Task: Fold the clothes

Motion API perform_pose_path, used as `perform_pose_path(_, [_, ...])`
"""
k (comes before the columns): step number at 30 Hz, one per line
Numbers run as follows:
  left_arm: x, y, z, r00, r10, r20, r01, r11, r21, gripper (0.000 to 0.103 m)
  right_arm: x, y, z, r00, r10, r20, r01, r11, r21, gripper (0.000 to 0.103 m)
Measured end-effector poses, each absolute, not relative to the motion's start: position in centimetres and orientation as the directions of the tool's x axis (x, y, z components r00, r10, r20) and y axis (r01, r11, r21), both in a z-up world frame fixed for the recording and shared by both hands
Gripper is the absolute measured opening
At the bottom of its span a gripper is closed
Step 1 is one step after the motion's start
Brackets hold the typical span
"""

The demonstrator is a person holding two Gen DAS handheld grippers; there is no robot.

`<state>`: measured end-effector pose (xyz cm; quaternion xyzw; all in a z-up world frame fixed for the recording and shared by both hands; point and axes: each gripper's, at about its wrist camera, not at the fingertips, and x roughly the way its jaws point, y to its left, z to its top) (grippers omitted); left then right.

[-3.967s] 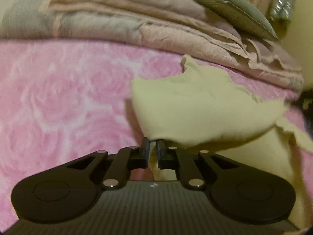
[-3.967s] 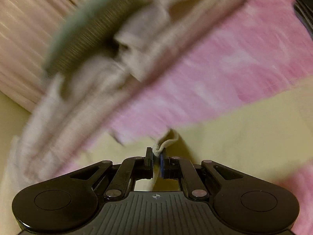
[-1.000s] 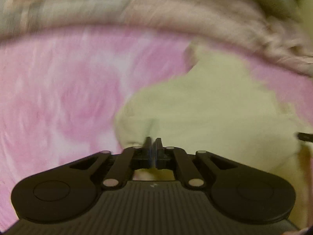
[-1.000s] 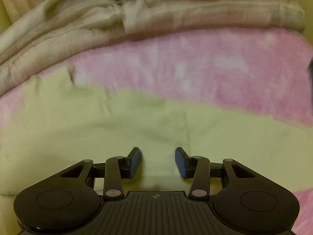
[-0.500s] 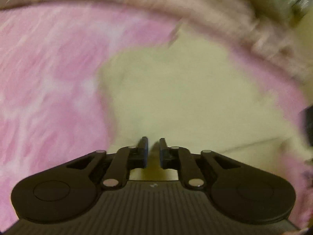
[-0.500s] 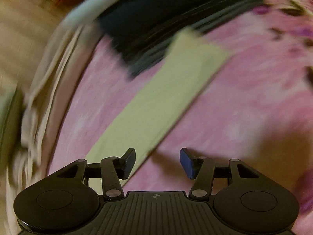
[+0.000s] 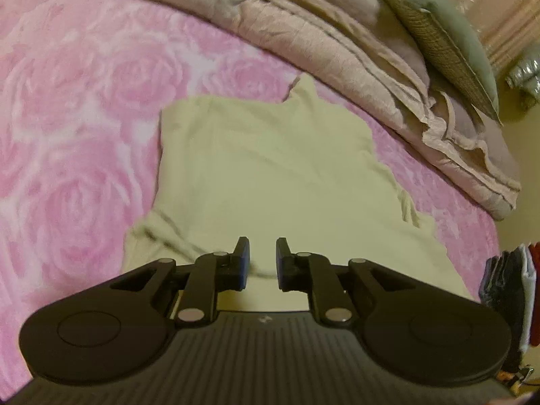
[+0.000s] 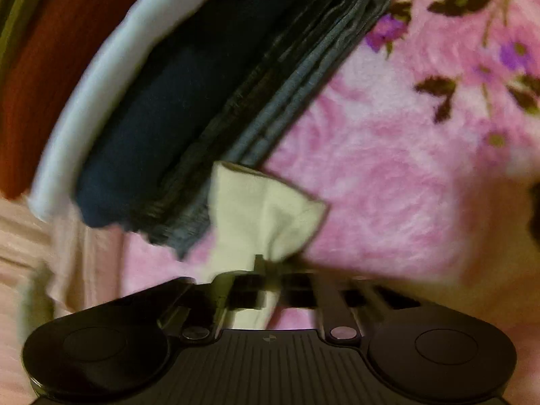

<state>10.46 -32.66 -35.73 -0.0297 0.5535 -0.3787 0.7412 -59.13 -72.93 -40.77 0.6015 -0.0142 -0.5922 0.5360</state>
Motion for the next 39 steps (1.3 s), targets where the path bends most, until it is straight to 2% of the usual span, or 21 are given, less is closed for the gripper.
perform_pose_path(2, [10.6,-31.7,-35.9,0.099,-0.599,-0.795,0.495,0.723,-0.483,0.011,-57.7,-73.3,-39.2,0.258,-0.645,-0.719,0.702,-0.386,0.598,0.003])
perform_pose_path(5, [11.3,-29.5,-36.0,0.106,-0.611,-0.784,0.429,0.74,-0.518,0.011,-51.5,-73.8,-34.9,0.214,-0.66,-0.72,0.886,-0.18,0.428,0.003])
perform_pose_path(9, [12.4,-26.5,-36.0,0.119,-0.618,-0.777,0.349,0.759,-0.55,0.011,-38.3,-71.7,-29.9,0.332,-0.671,-0.663,0.941,0.194,0.276,0.003])
perform_pose_path(12, [13.4,-24.1,-35.8,0.136,-0.633,-0.762,0.296,0.76,-0.578,0.011,-27.8,-66.7,-26.5,0.508,-0.625,-0.593,0.855,0.45,0.259,0.003])
perform_pose_path(16, [15.2,-19.9,-35.6,0.184,-0.646,-0.741,0.205,0.763,-0.613,0.011,-14.9,-56.6,-23.9,0.748,-0.428,-0.507,0.614,0.736,0.284,0.003])
perform_pose_path(18, [15.6,-17.8,-35.9,0.213,-0.643,-0.736,0.164,0.766,-0.622,0.011,-9.7,-51.7,-24.0,0.808,-0.325,-0.491,0.496,0.826,0.269,0.004])
perform_pose_path(20, [16.3,-15.8,-36.4,0.241,-0.63,-0.739,0.12,0.775,-0.621,0.011,-4.8,-46.8,-25.0,0.83,-0.201,-0.521,0.377,0.89,0.256,0.004])
perform_pose_path(21, [16.6,-14.8,-36.7,0.254,-0.621,-0.742,0.101,0.78,-0.618,0.011,-2.5,-44.4,-25.7,0.831,-0.138,-0.539,0.317,0.913,0.256,0.008])
perform_pose_path(22, [17.0,-14.0,-37.2,0.266,-0.61,-0.746,0.083,0.786,-0.613,0.011,-0.8,-42.5,-26.5,0.824,-0.08,-0.561,0.268,0.928,0.26,0.018])
perform_pose_path(23, [17.3,-13.2,-37.6,0.274,-0.6,-0.751,0.068,0.791,-0.608,0.011,0.2,-40.9,-27.4,0.815,-0.04,-0.578,0.228,0.939,0.257,0.05])
perform_pose_path(24, [17.7,-12.7,-38.1,0.277,-0.592,-0.757,0.055,0.796,-0.603,0.011,1.3,-39.3,-28.2,0.805,0.0,-0.594,0.187,0.949,0.254,0.09])
perform_pose_path(25, [18.0,-12.2,-38.6,0.277,-0.588,-0.76,0.04,0.797,-0.602,0.011,2.1,-38.0,-29.0,0.791,0.029,-0.611,0.154,0.957,0.245,0.097])
perform_pose_path(28, [18.5,-11.3,-39.7,0.27,-0.595,-0.757,-0.005,0.785,-0.619,0.018,1.6,-36.5,-30.9,0.746,0.009,-0.666,0.138,0.976,0.168,0.097])
perform_pose_path(31, [18.7,-11.3,-40.3,0.262,-0.621,-0.739,-0.036,0.758,-0.651,0.023,-0.3,-39.4,-33.0,0.702,-0.061,-0.71,0.237,0.959,0.153,0.097])
perform_pose_path(33, [18.5,-12.0,-40.5,0.25,-0.646,-0.721,-0.047,0.736,-0.676,0.029,-2.9,-41.7,-33.9,0.667,-0.126,-0.734,0.317,0.94,0.126,0.097])
perform_pose_path(37, [18.1,-14.7,-41.4,0.205,-0.701,-0.683,-0.047,0.69,-0.722,0.038,-9.9,-45.2,-34.7,0.559,-0.298,-0.774,0.45,0.893,-0.019,0.096])
perform_pose_path(39, [18.2,-16.3,-42.2,0.182,-0.71,-0.68,-0.058,0.682,-0.729,0.039,-12.9,-46.7,-35.1,0.497,-0.369,-0.785,0.5,0.862,-0.089,0.096])
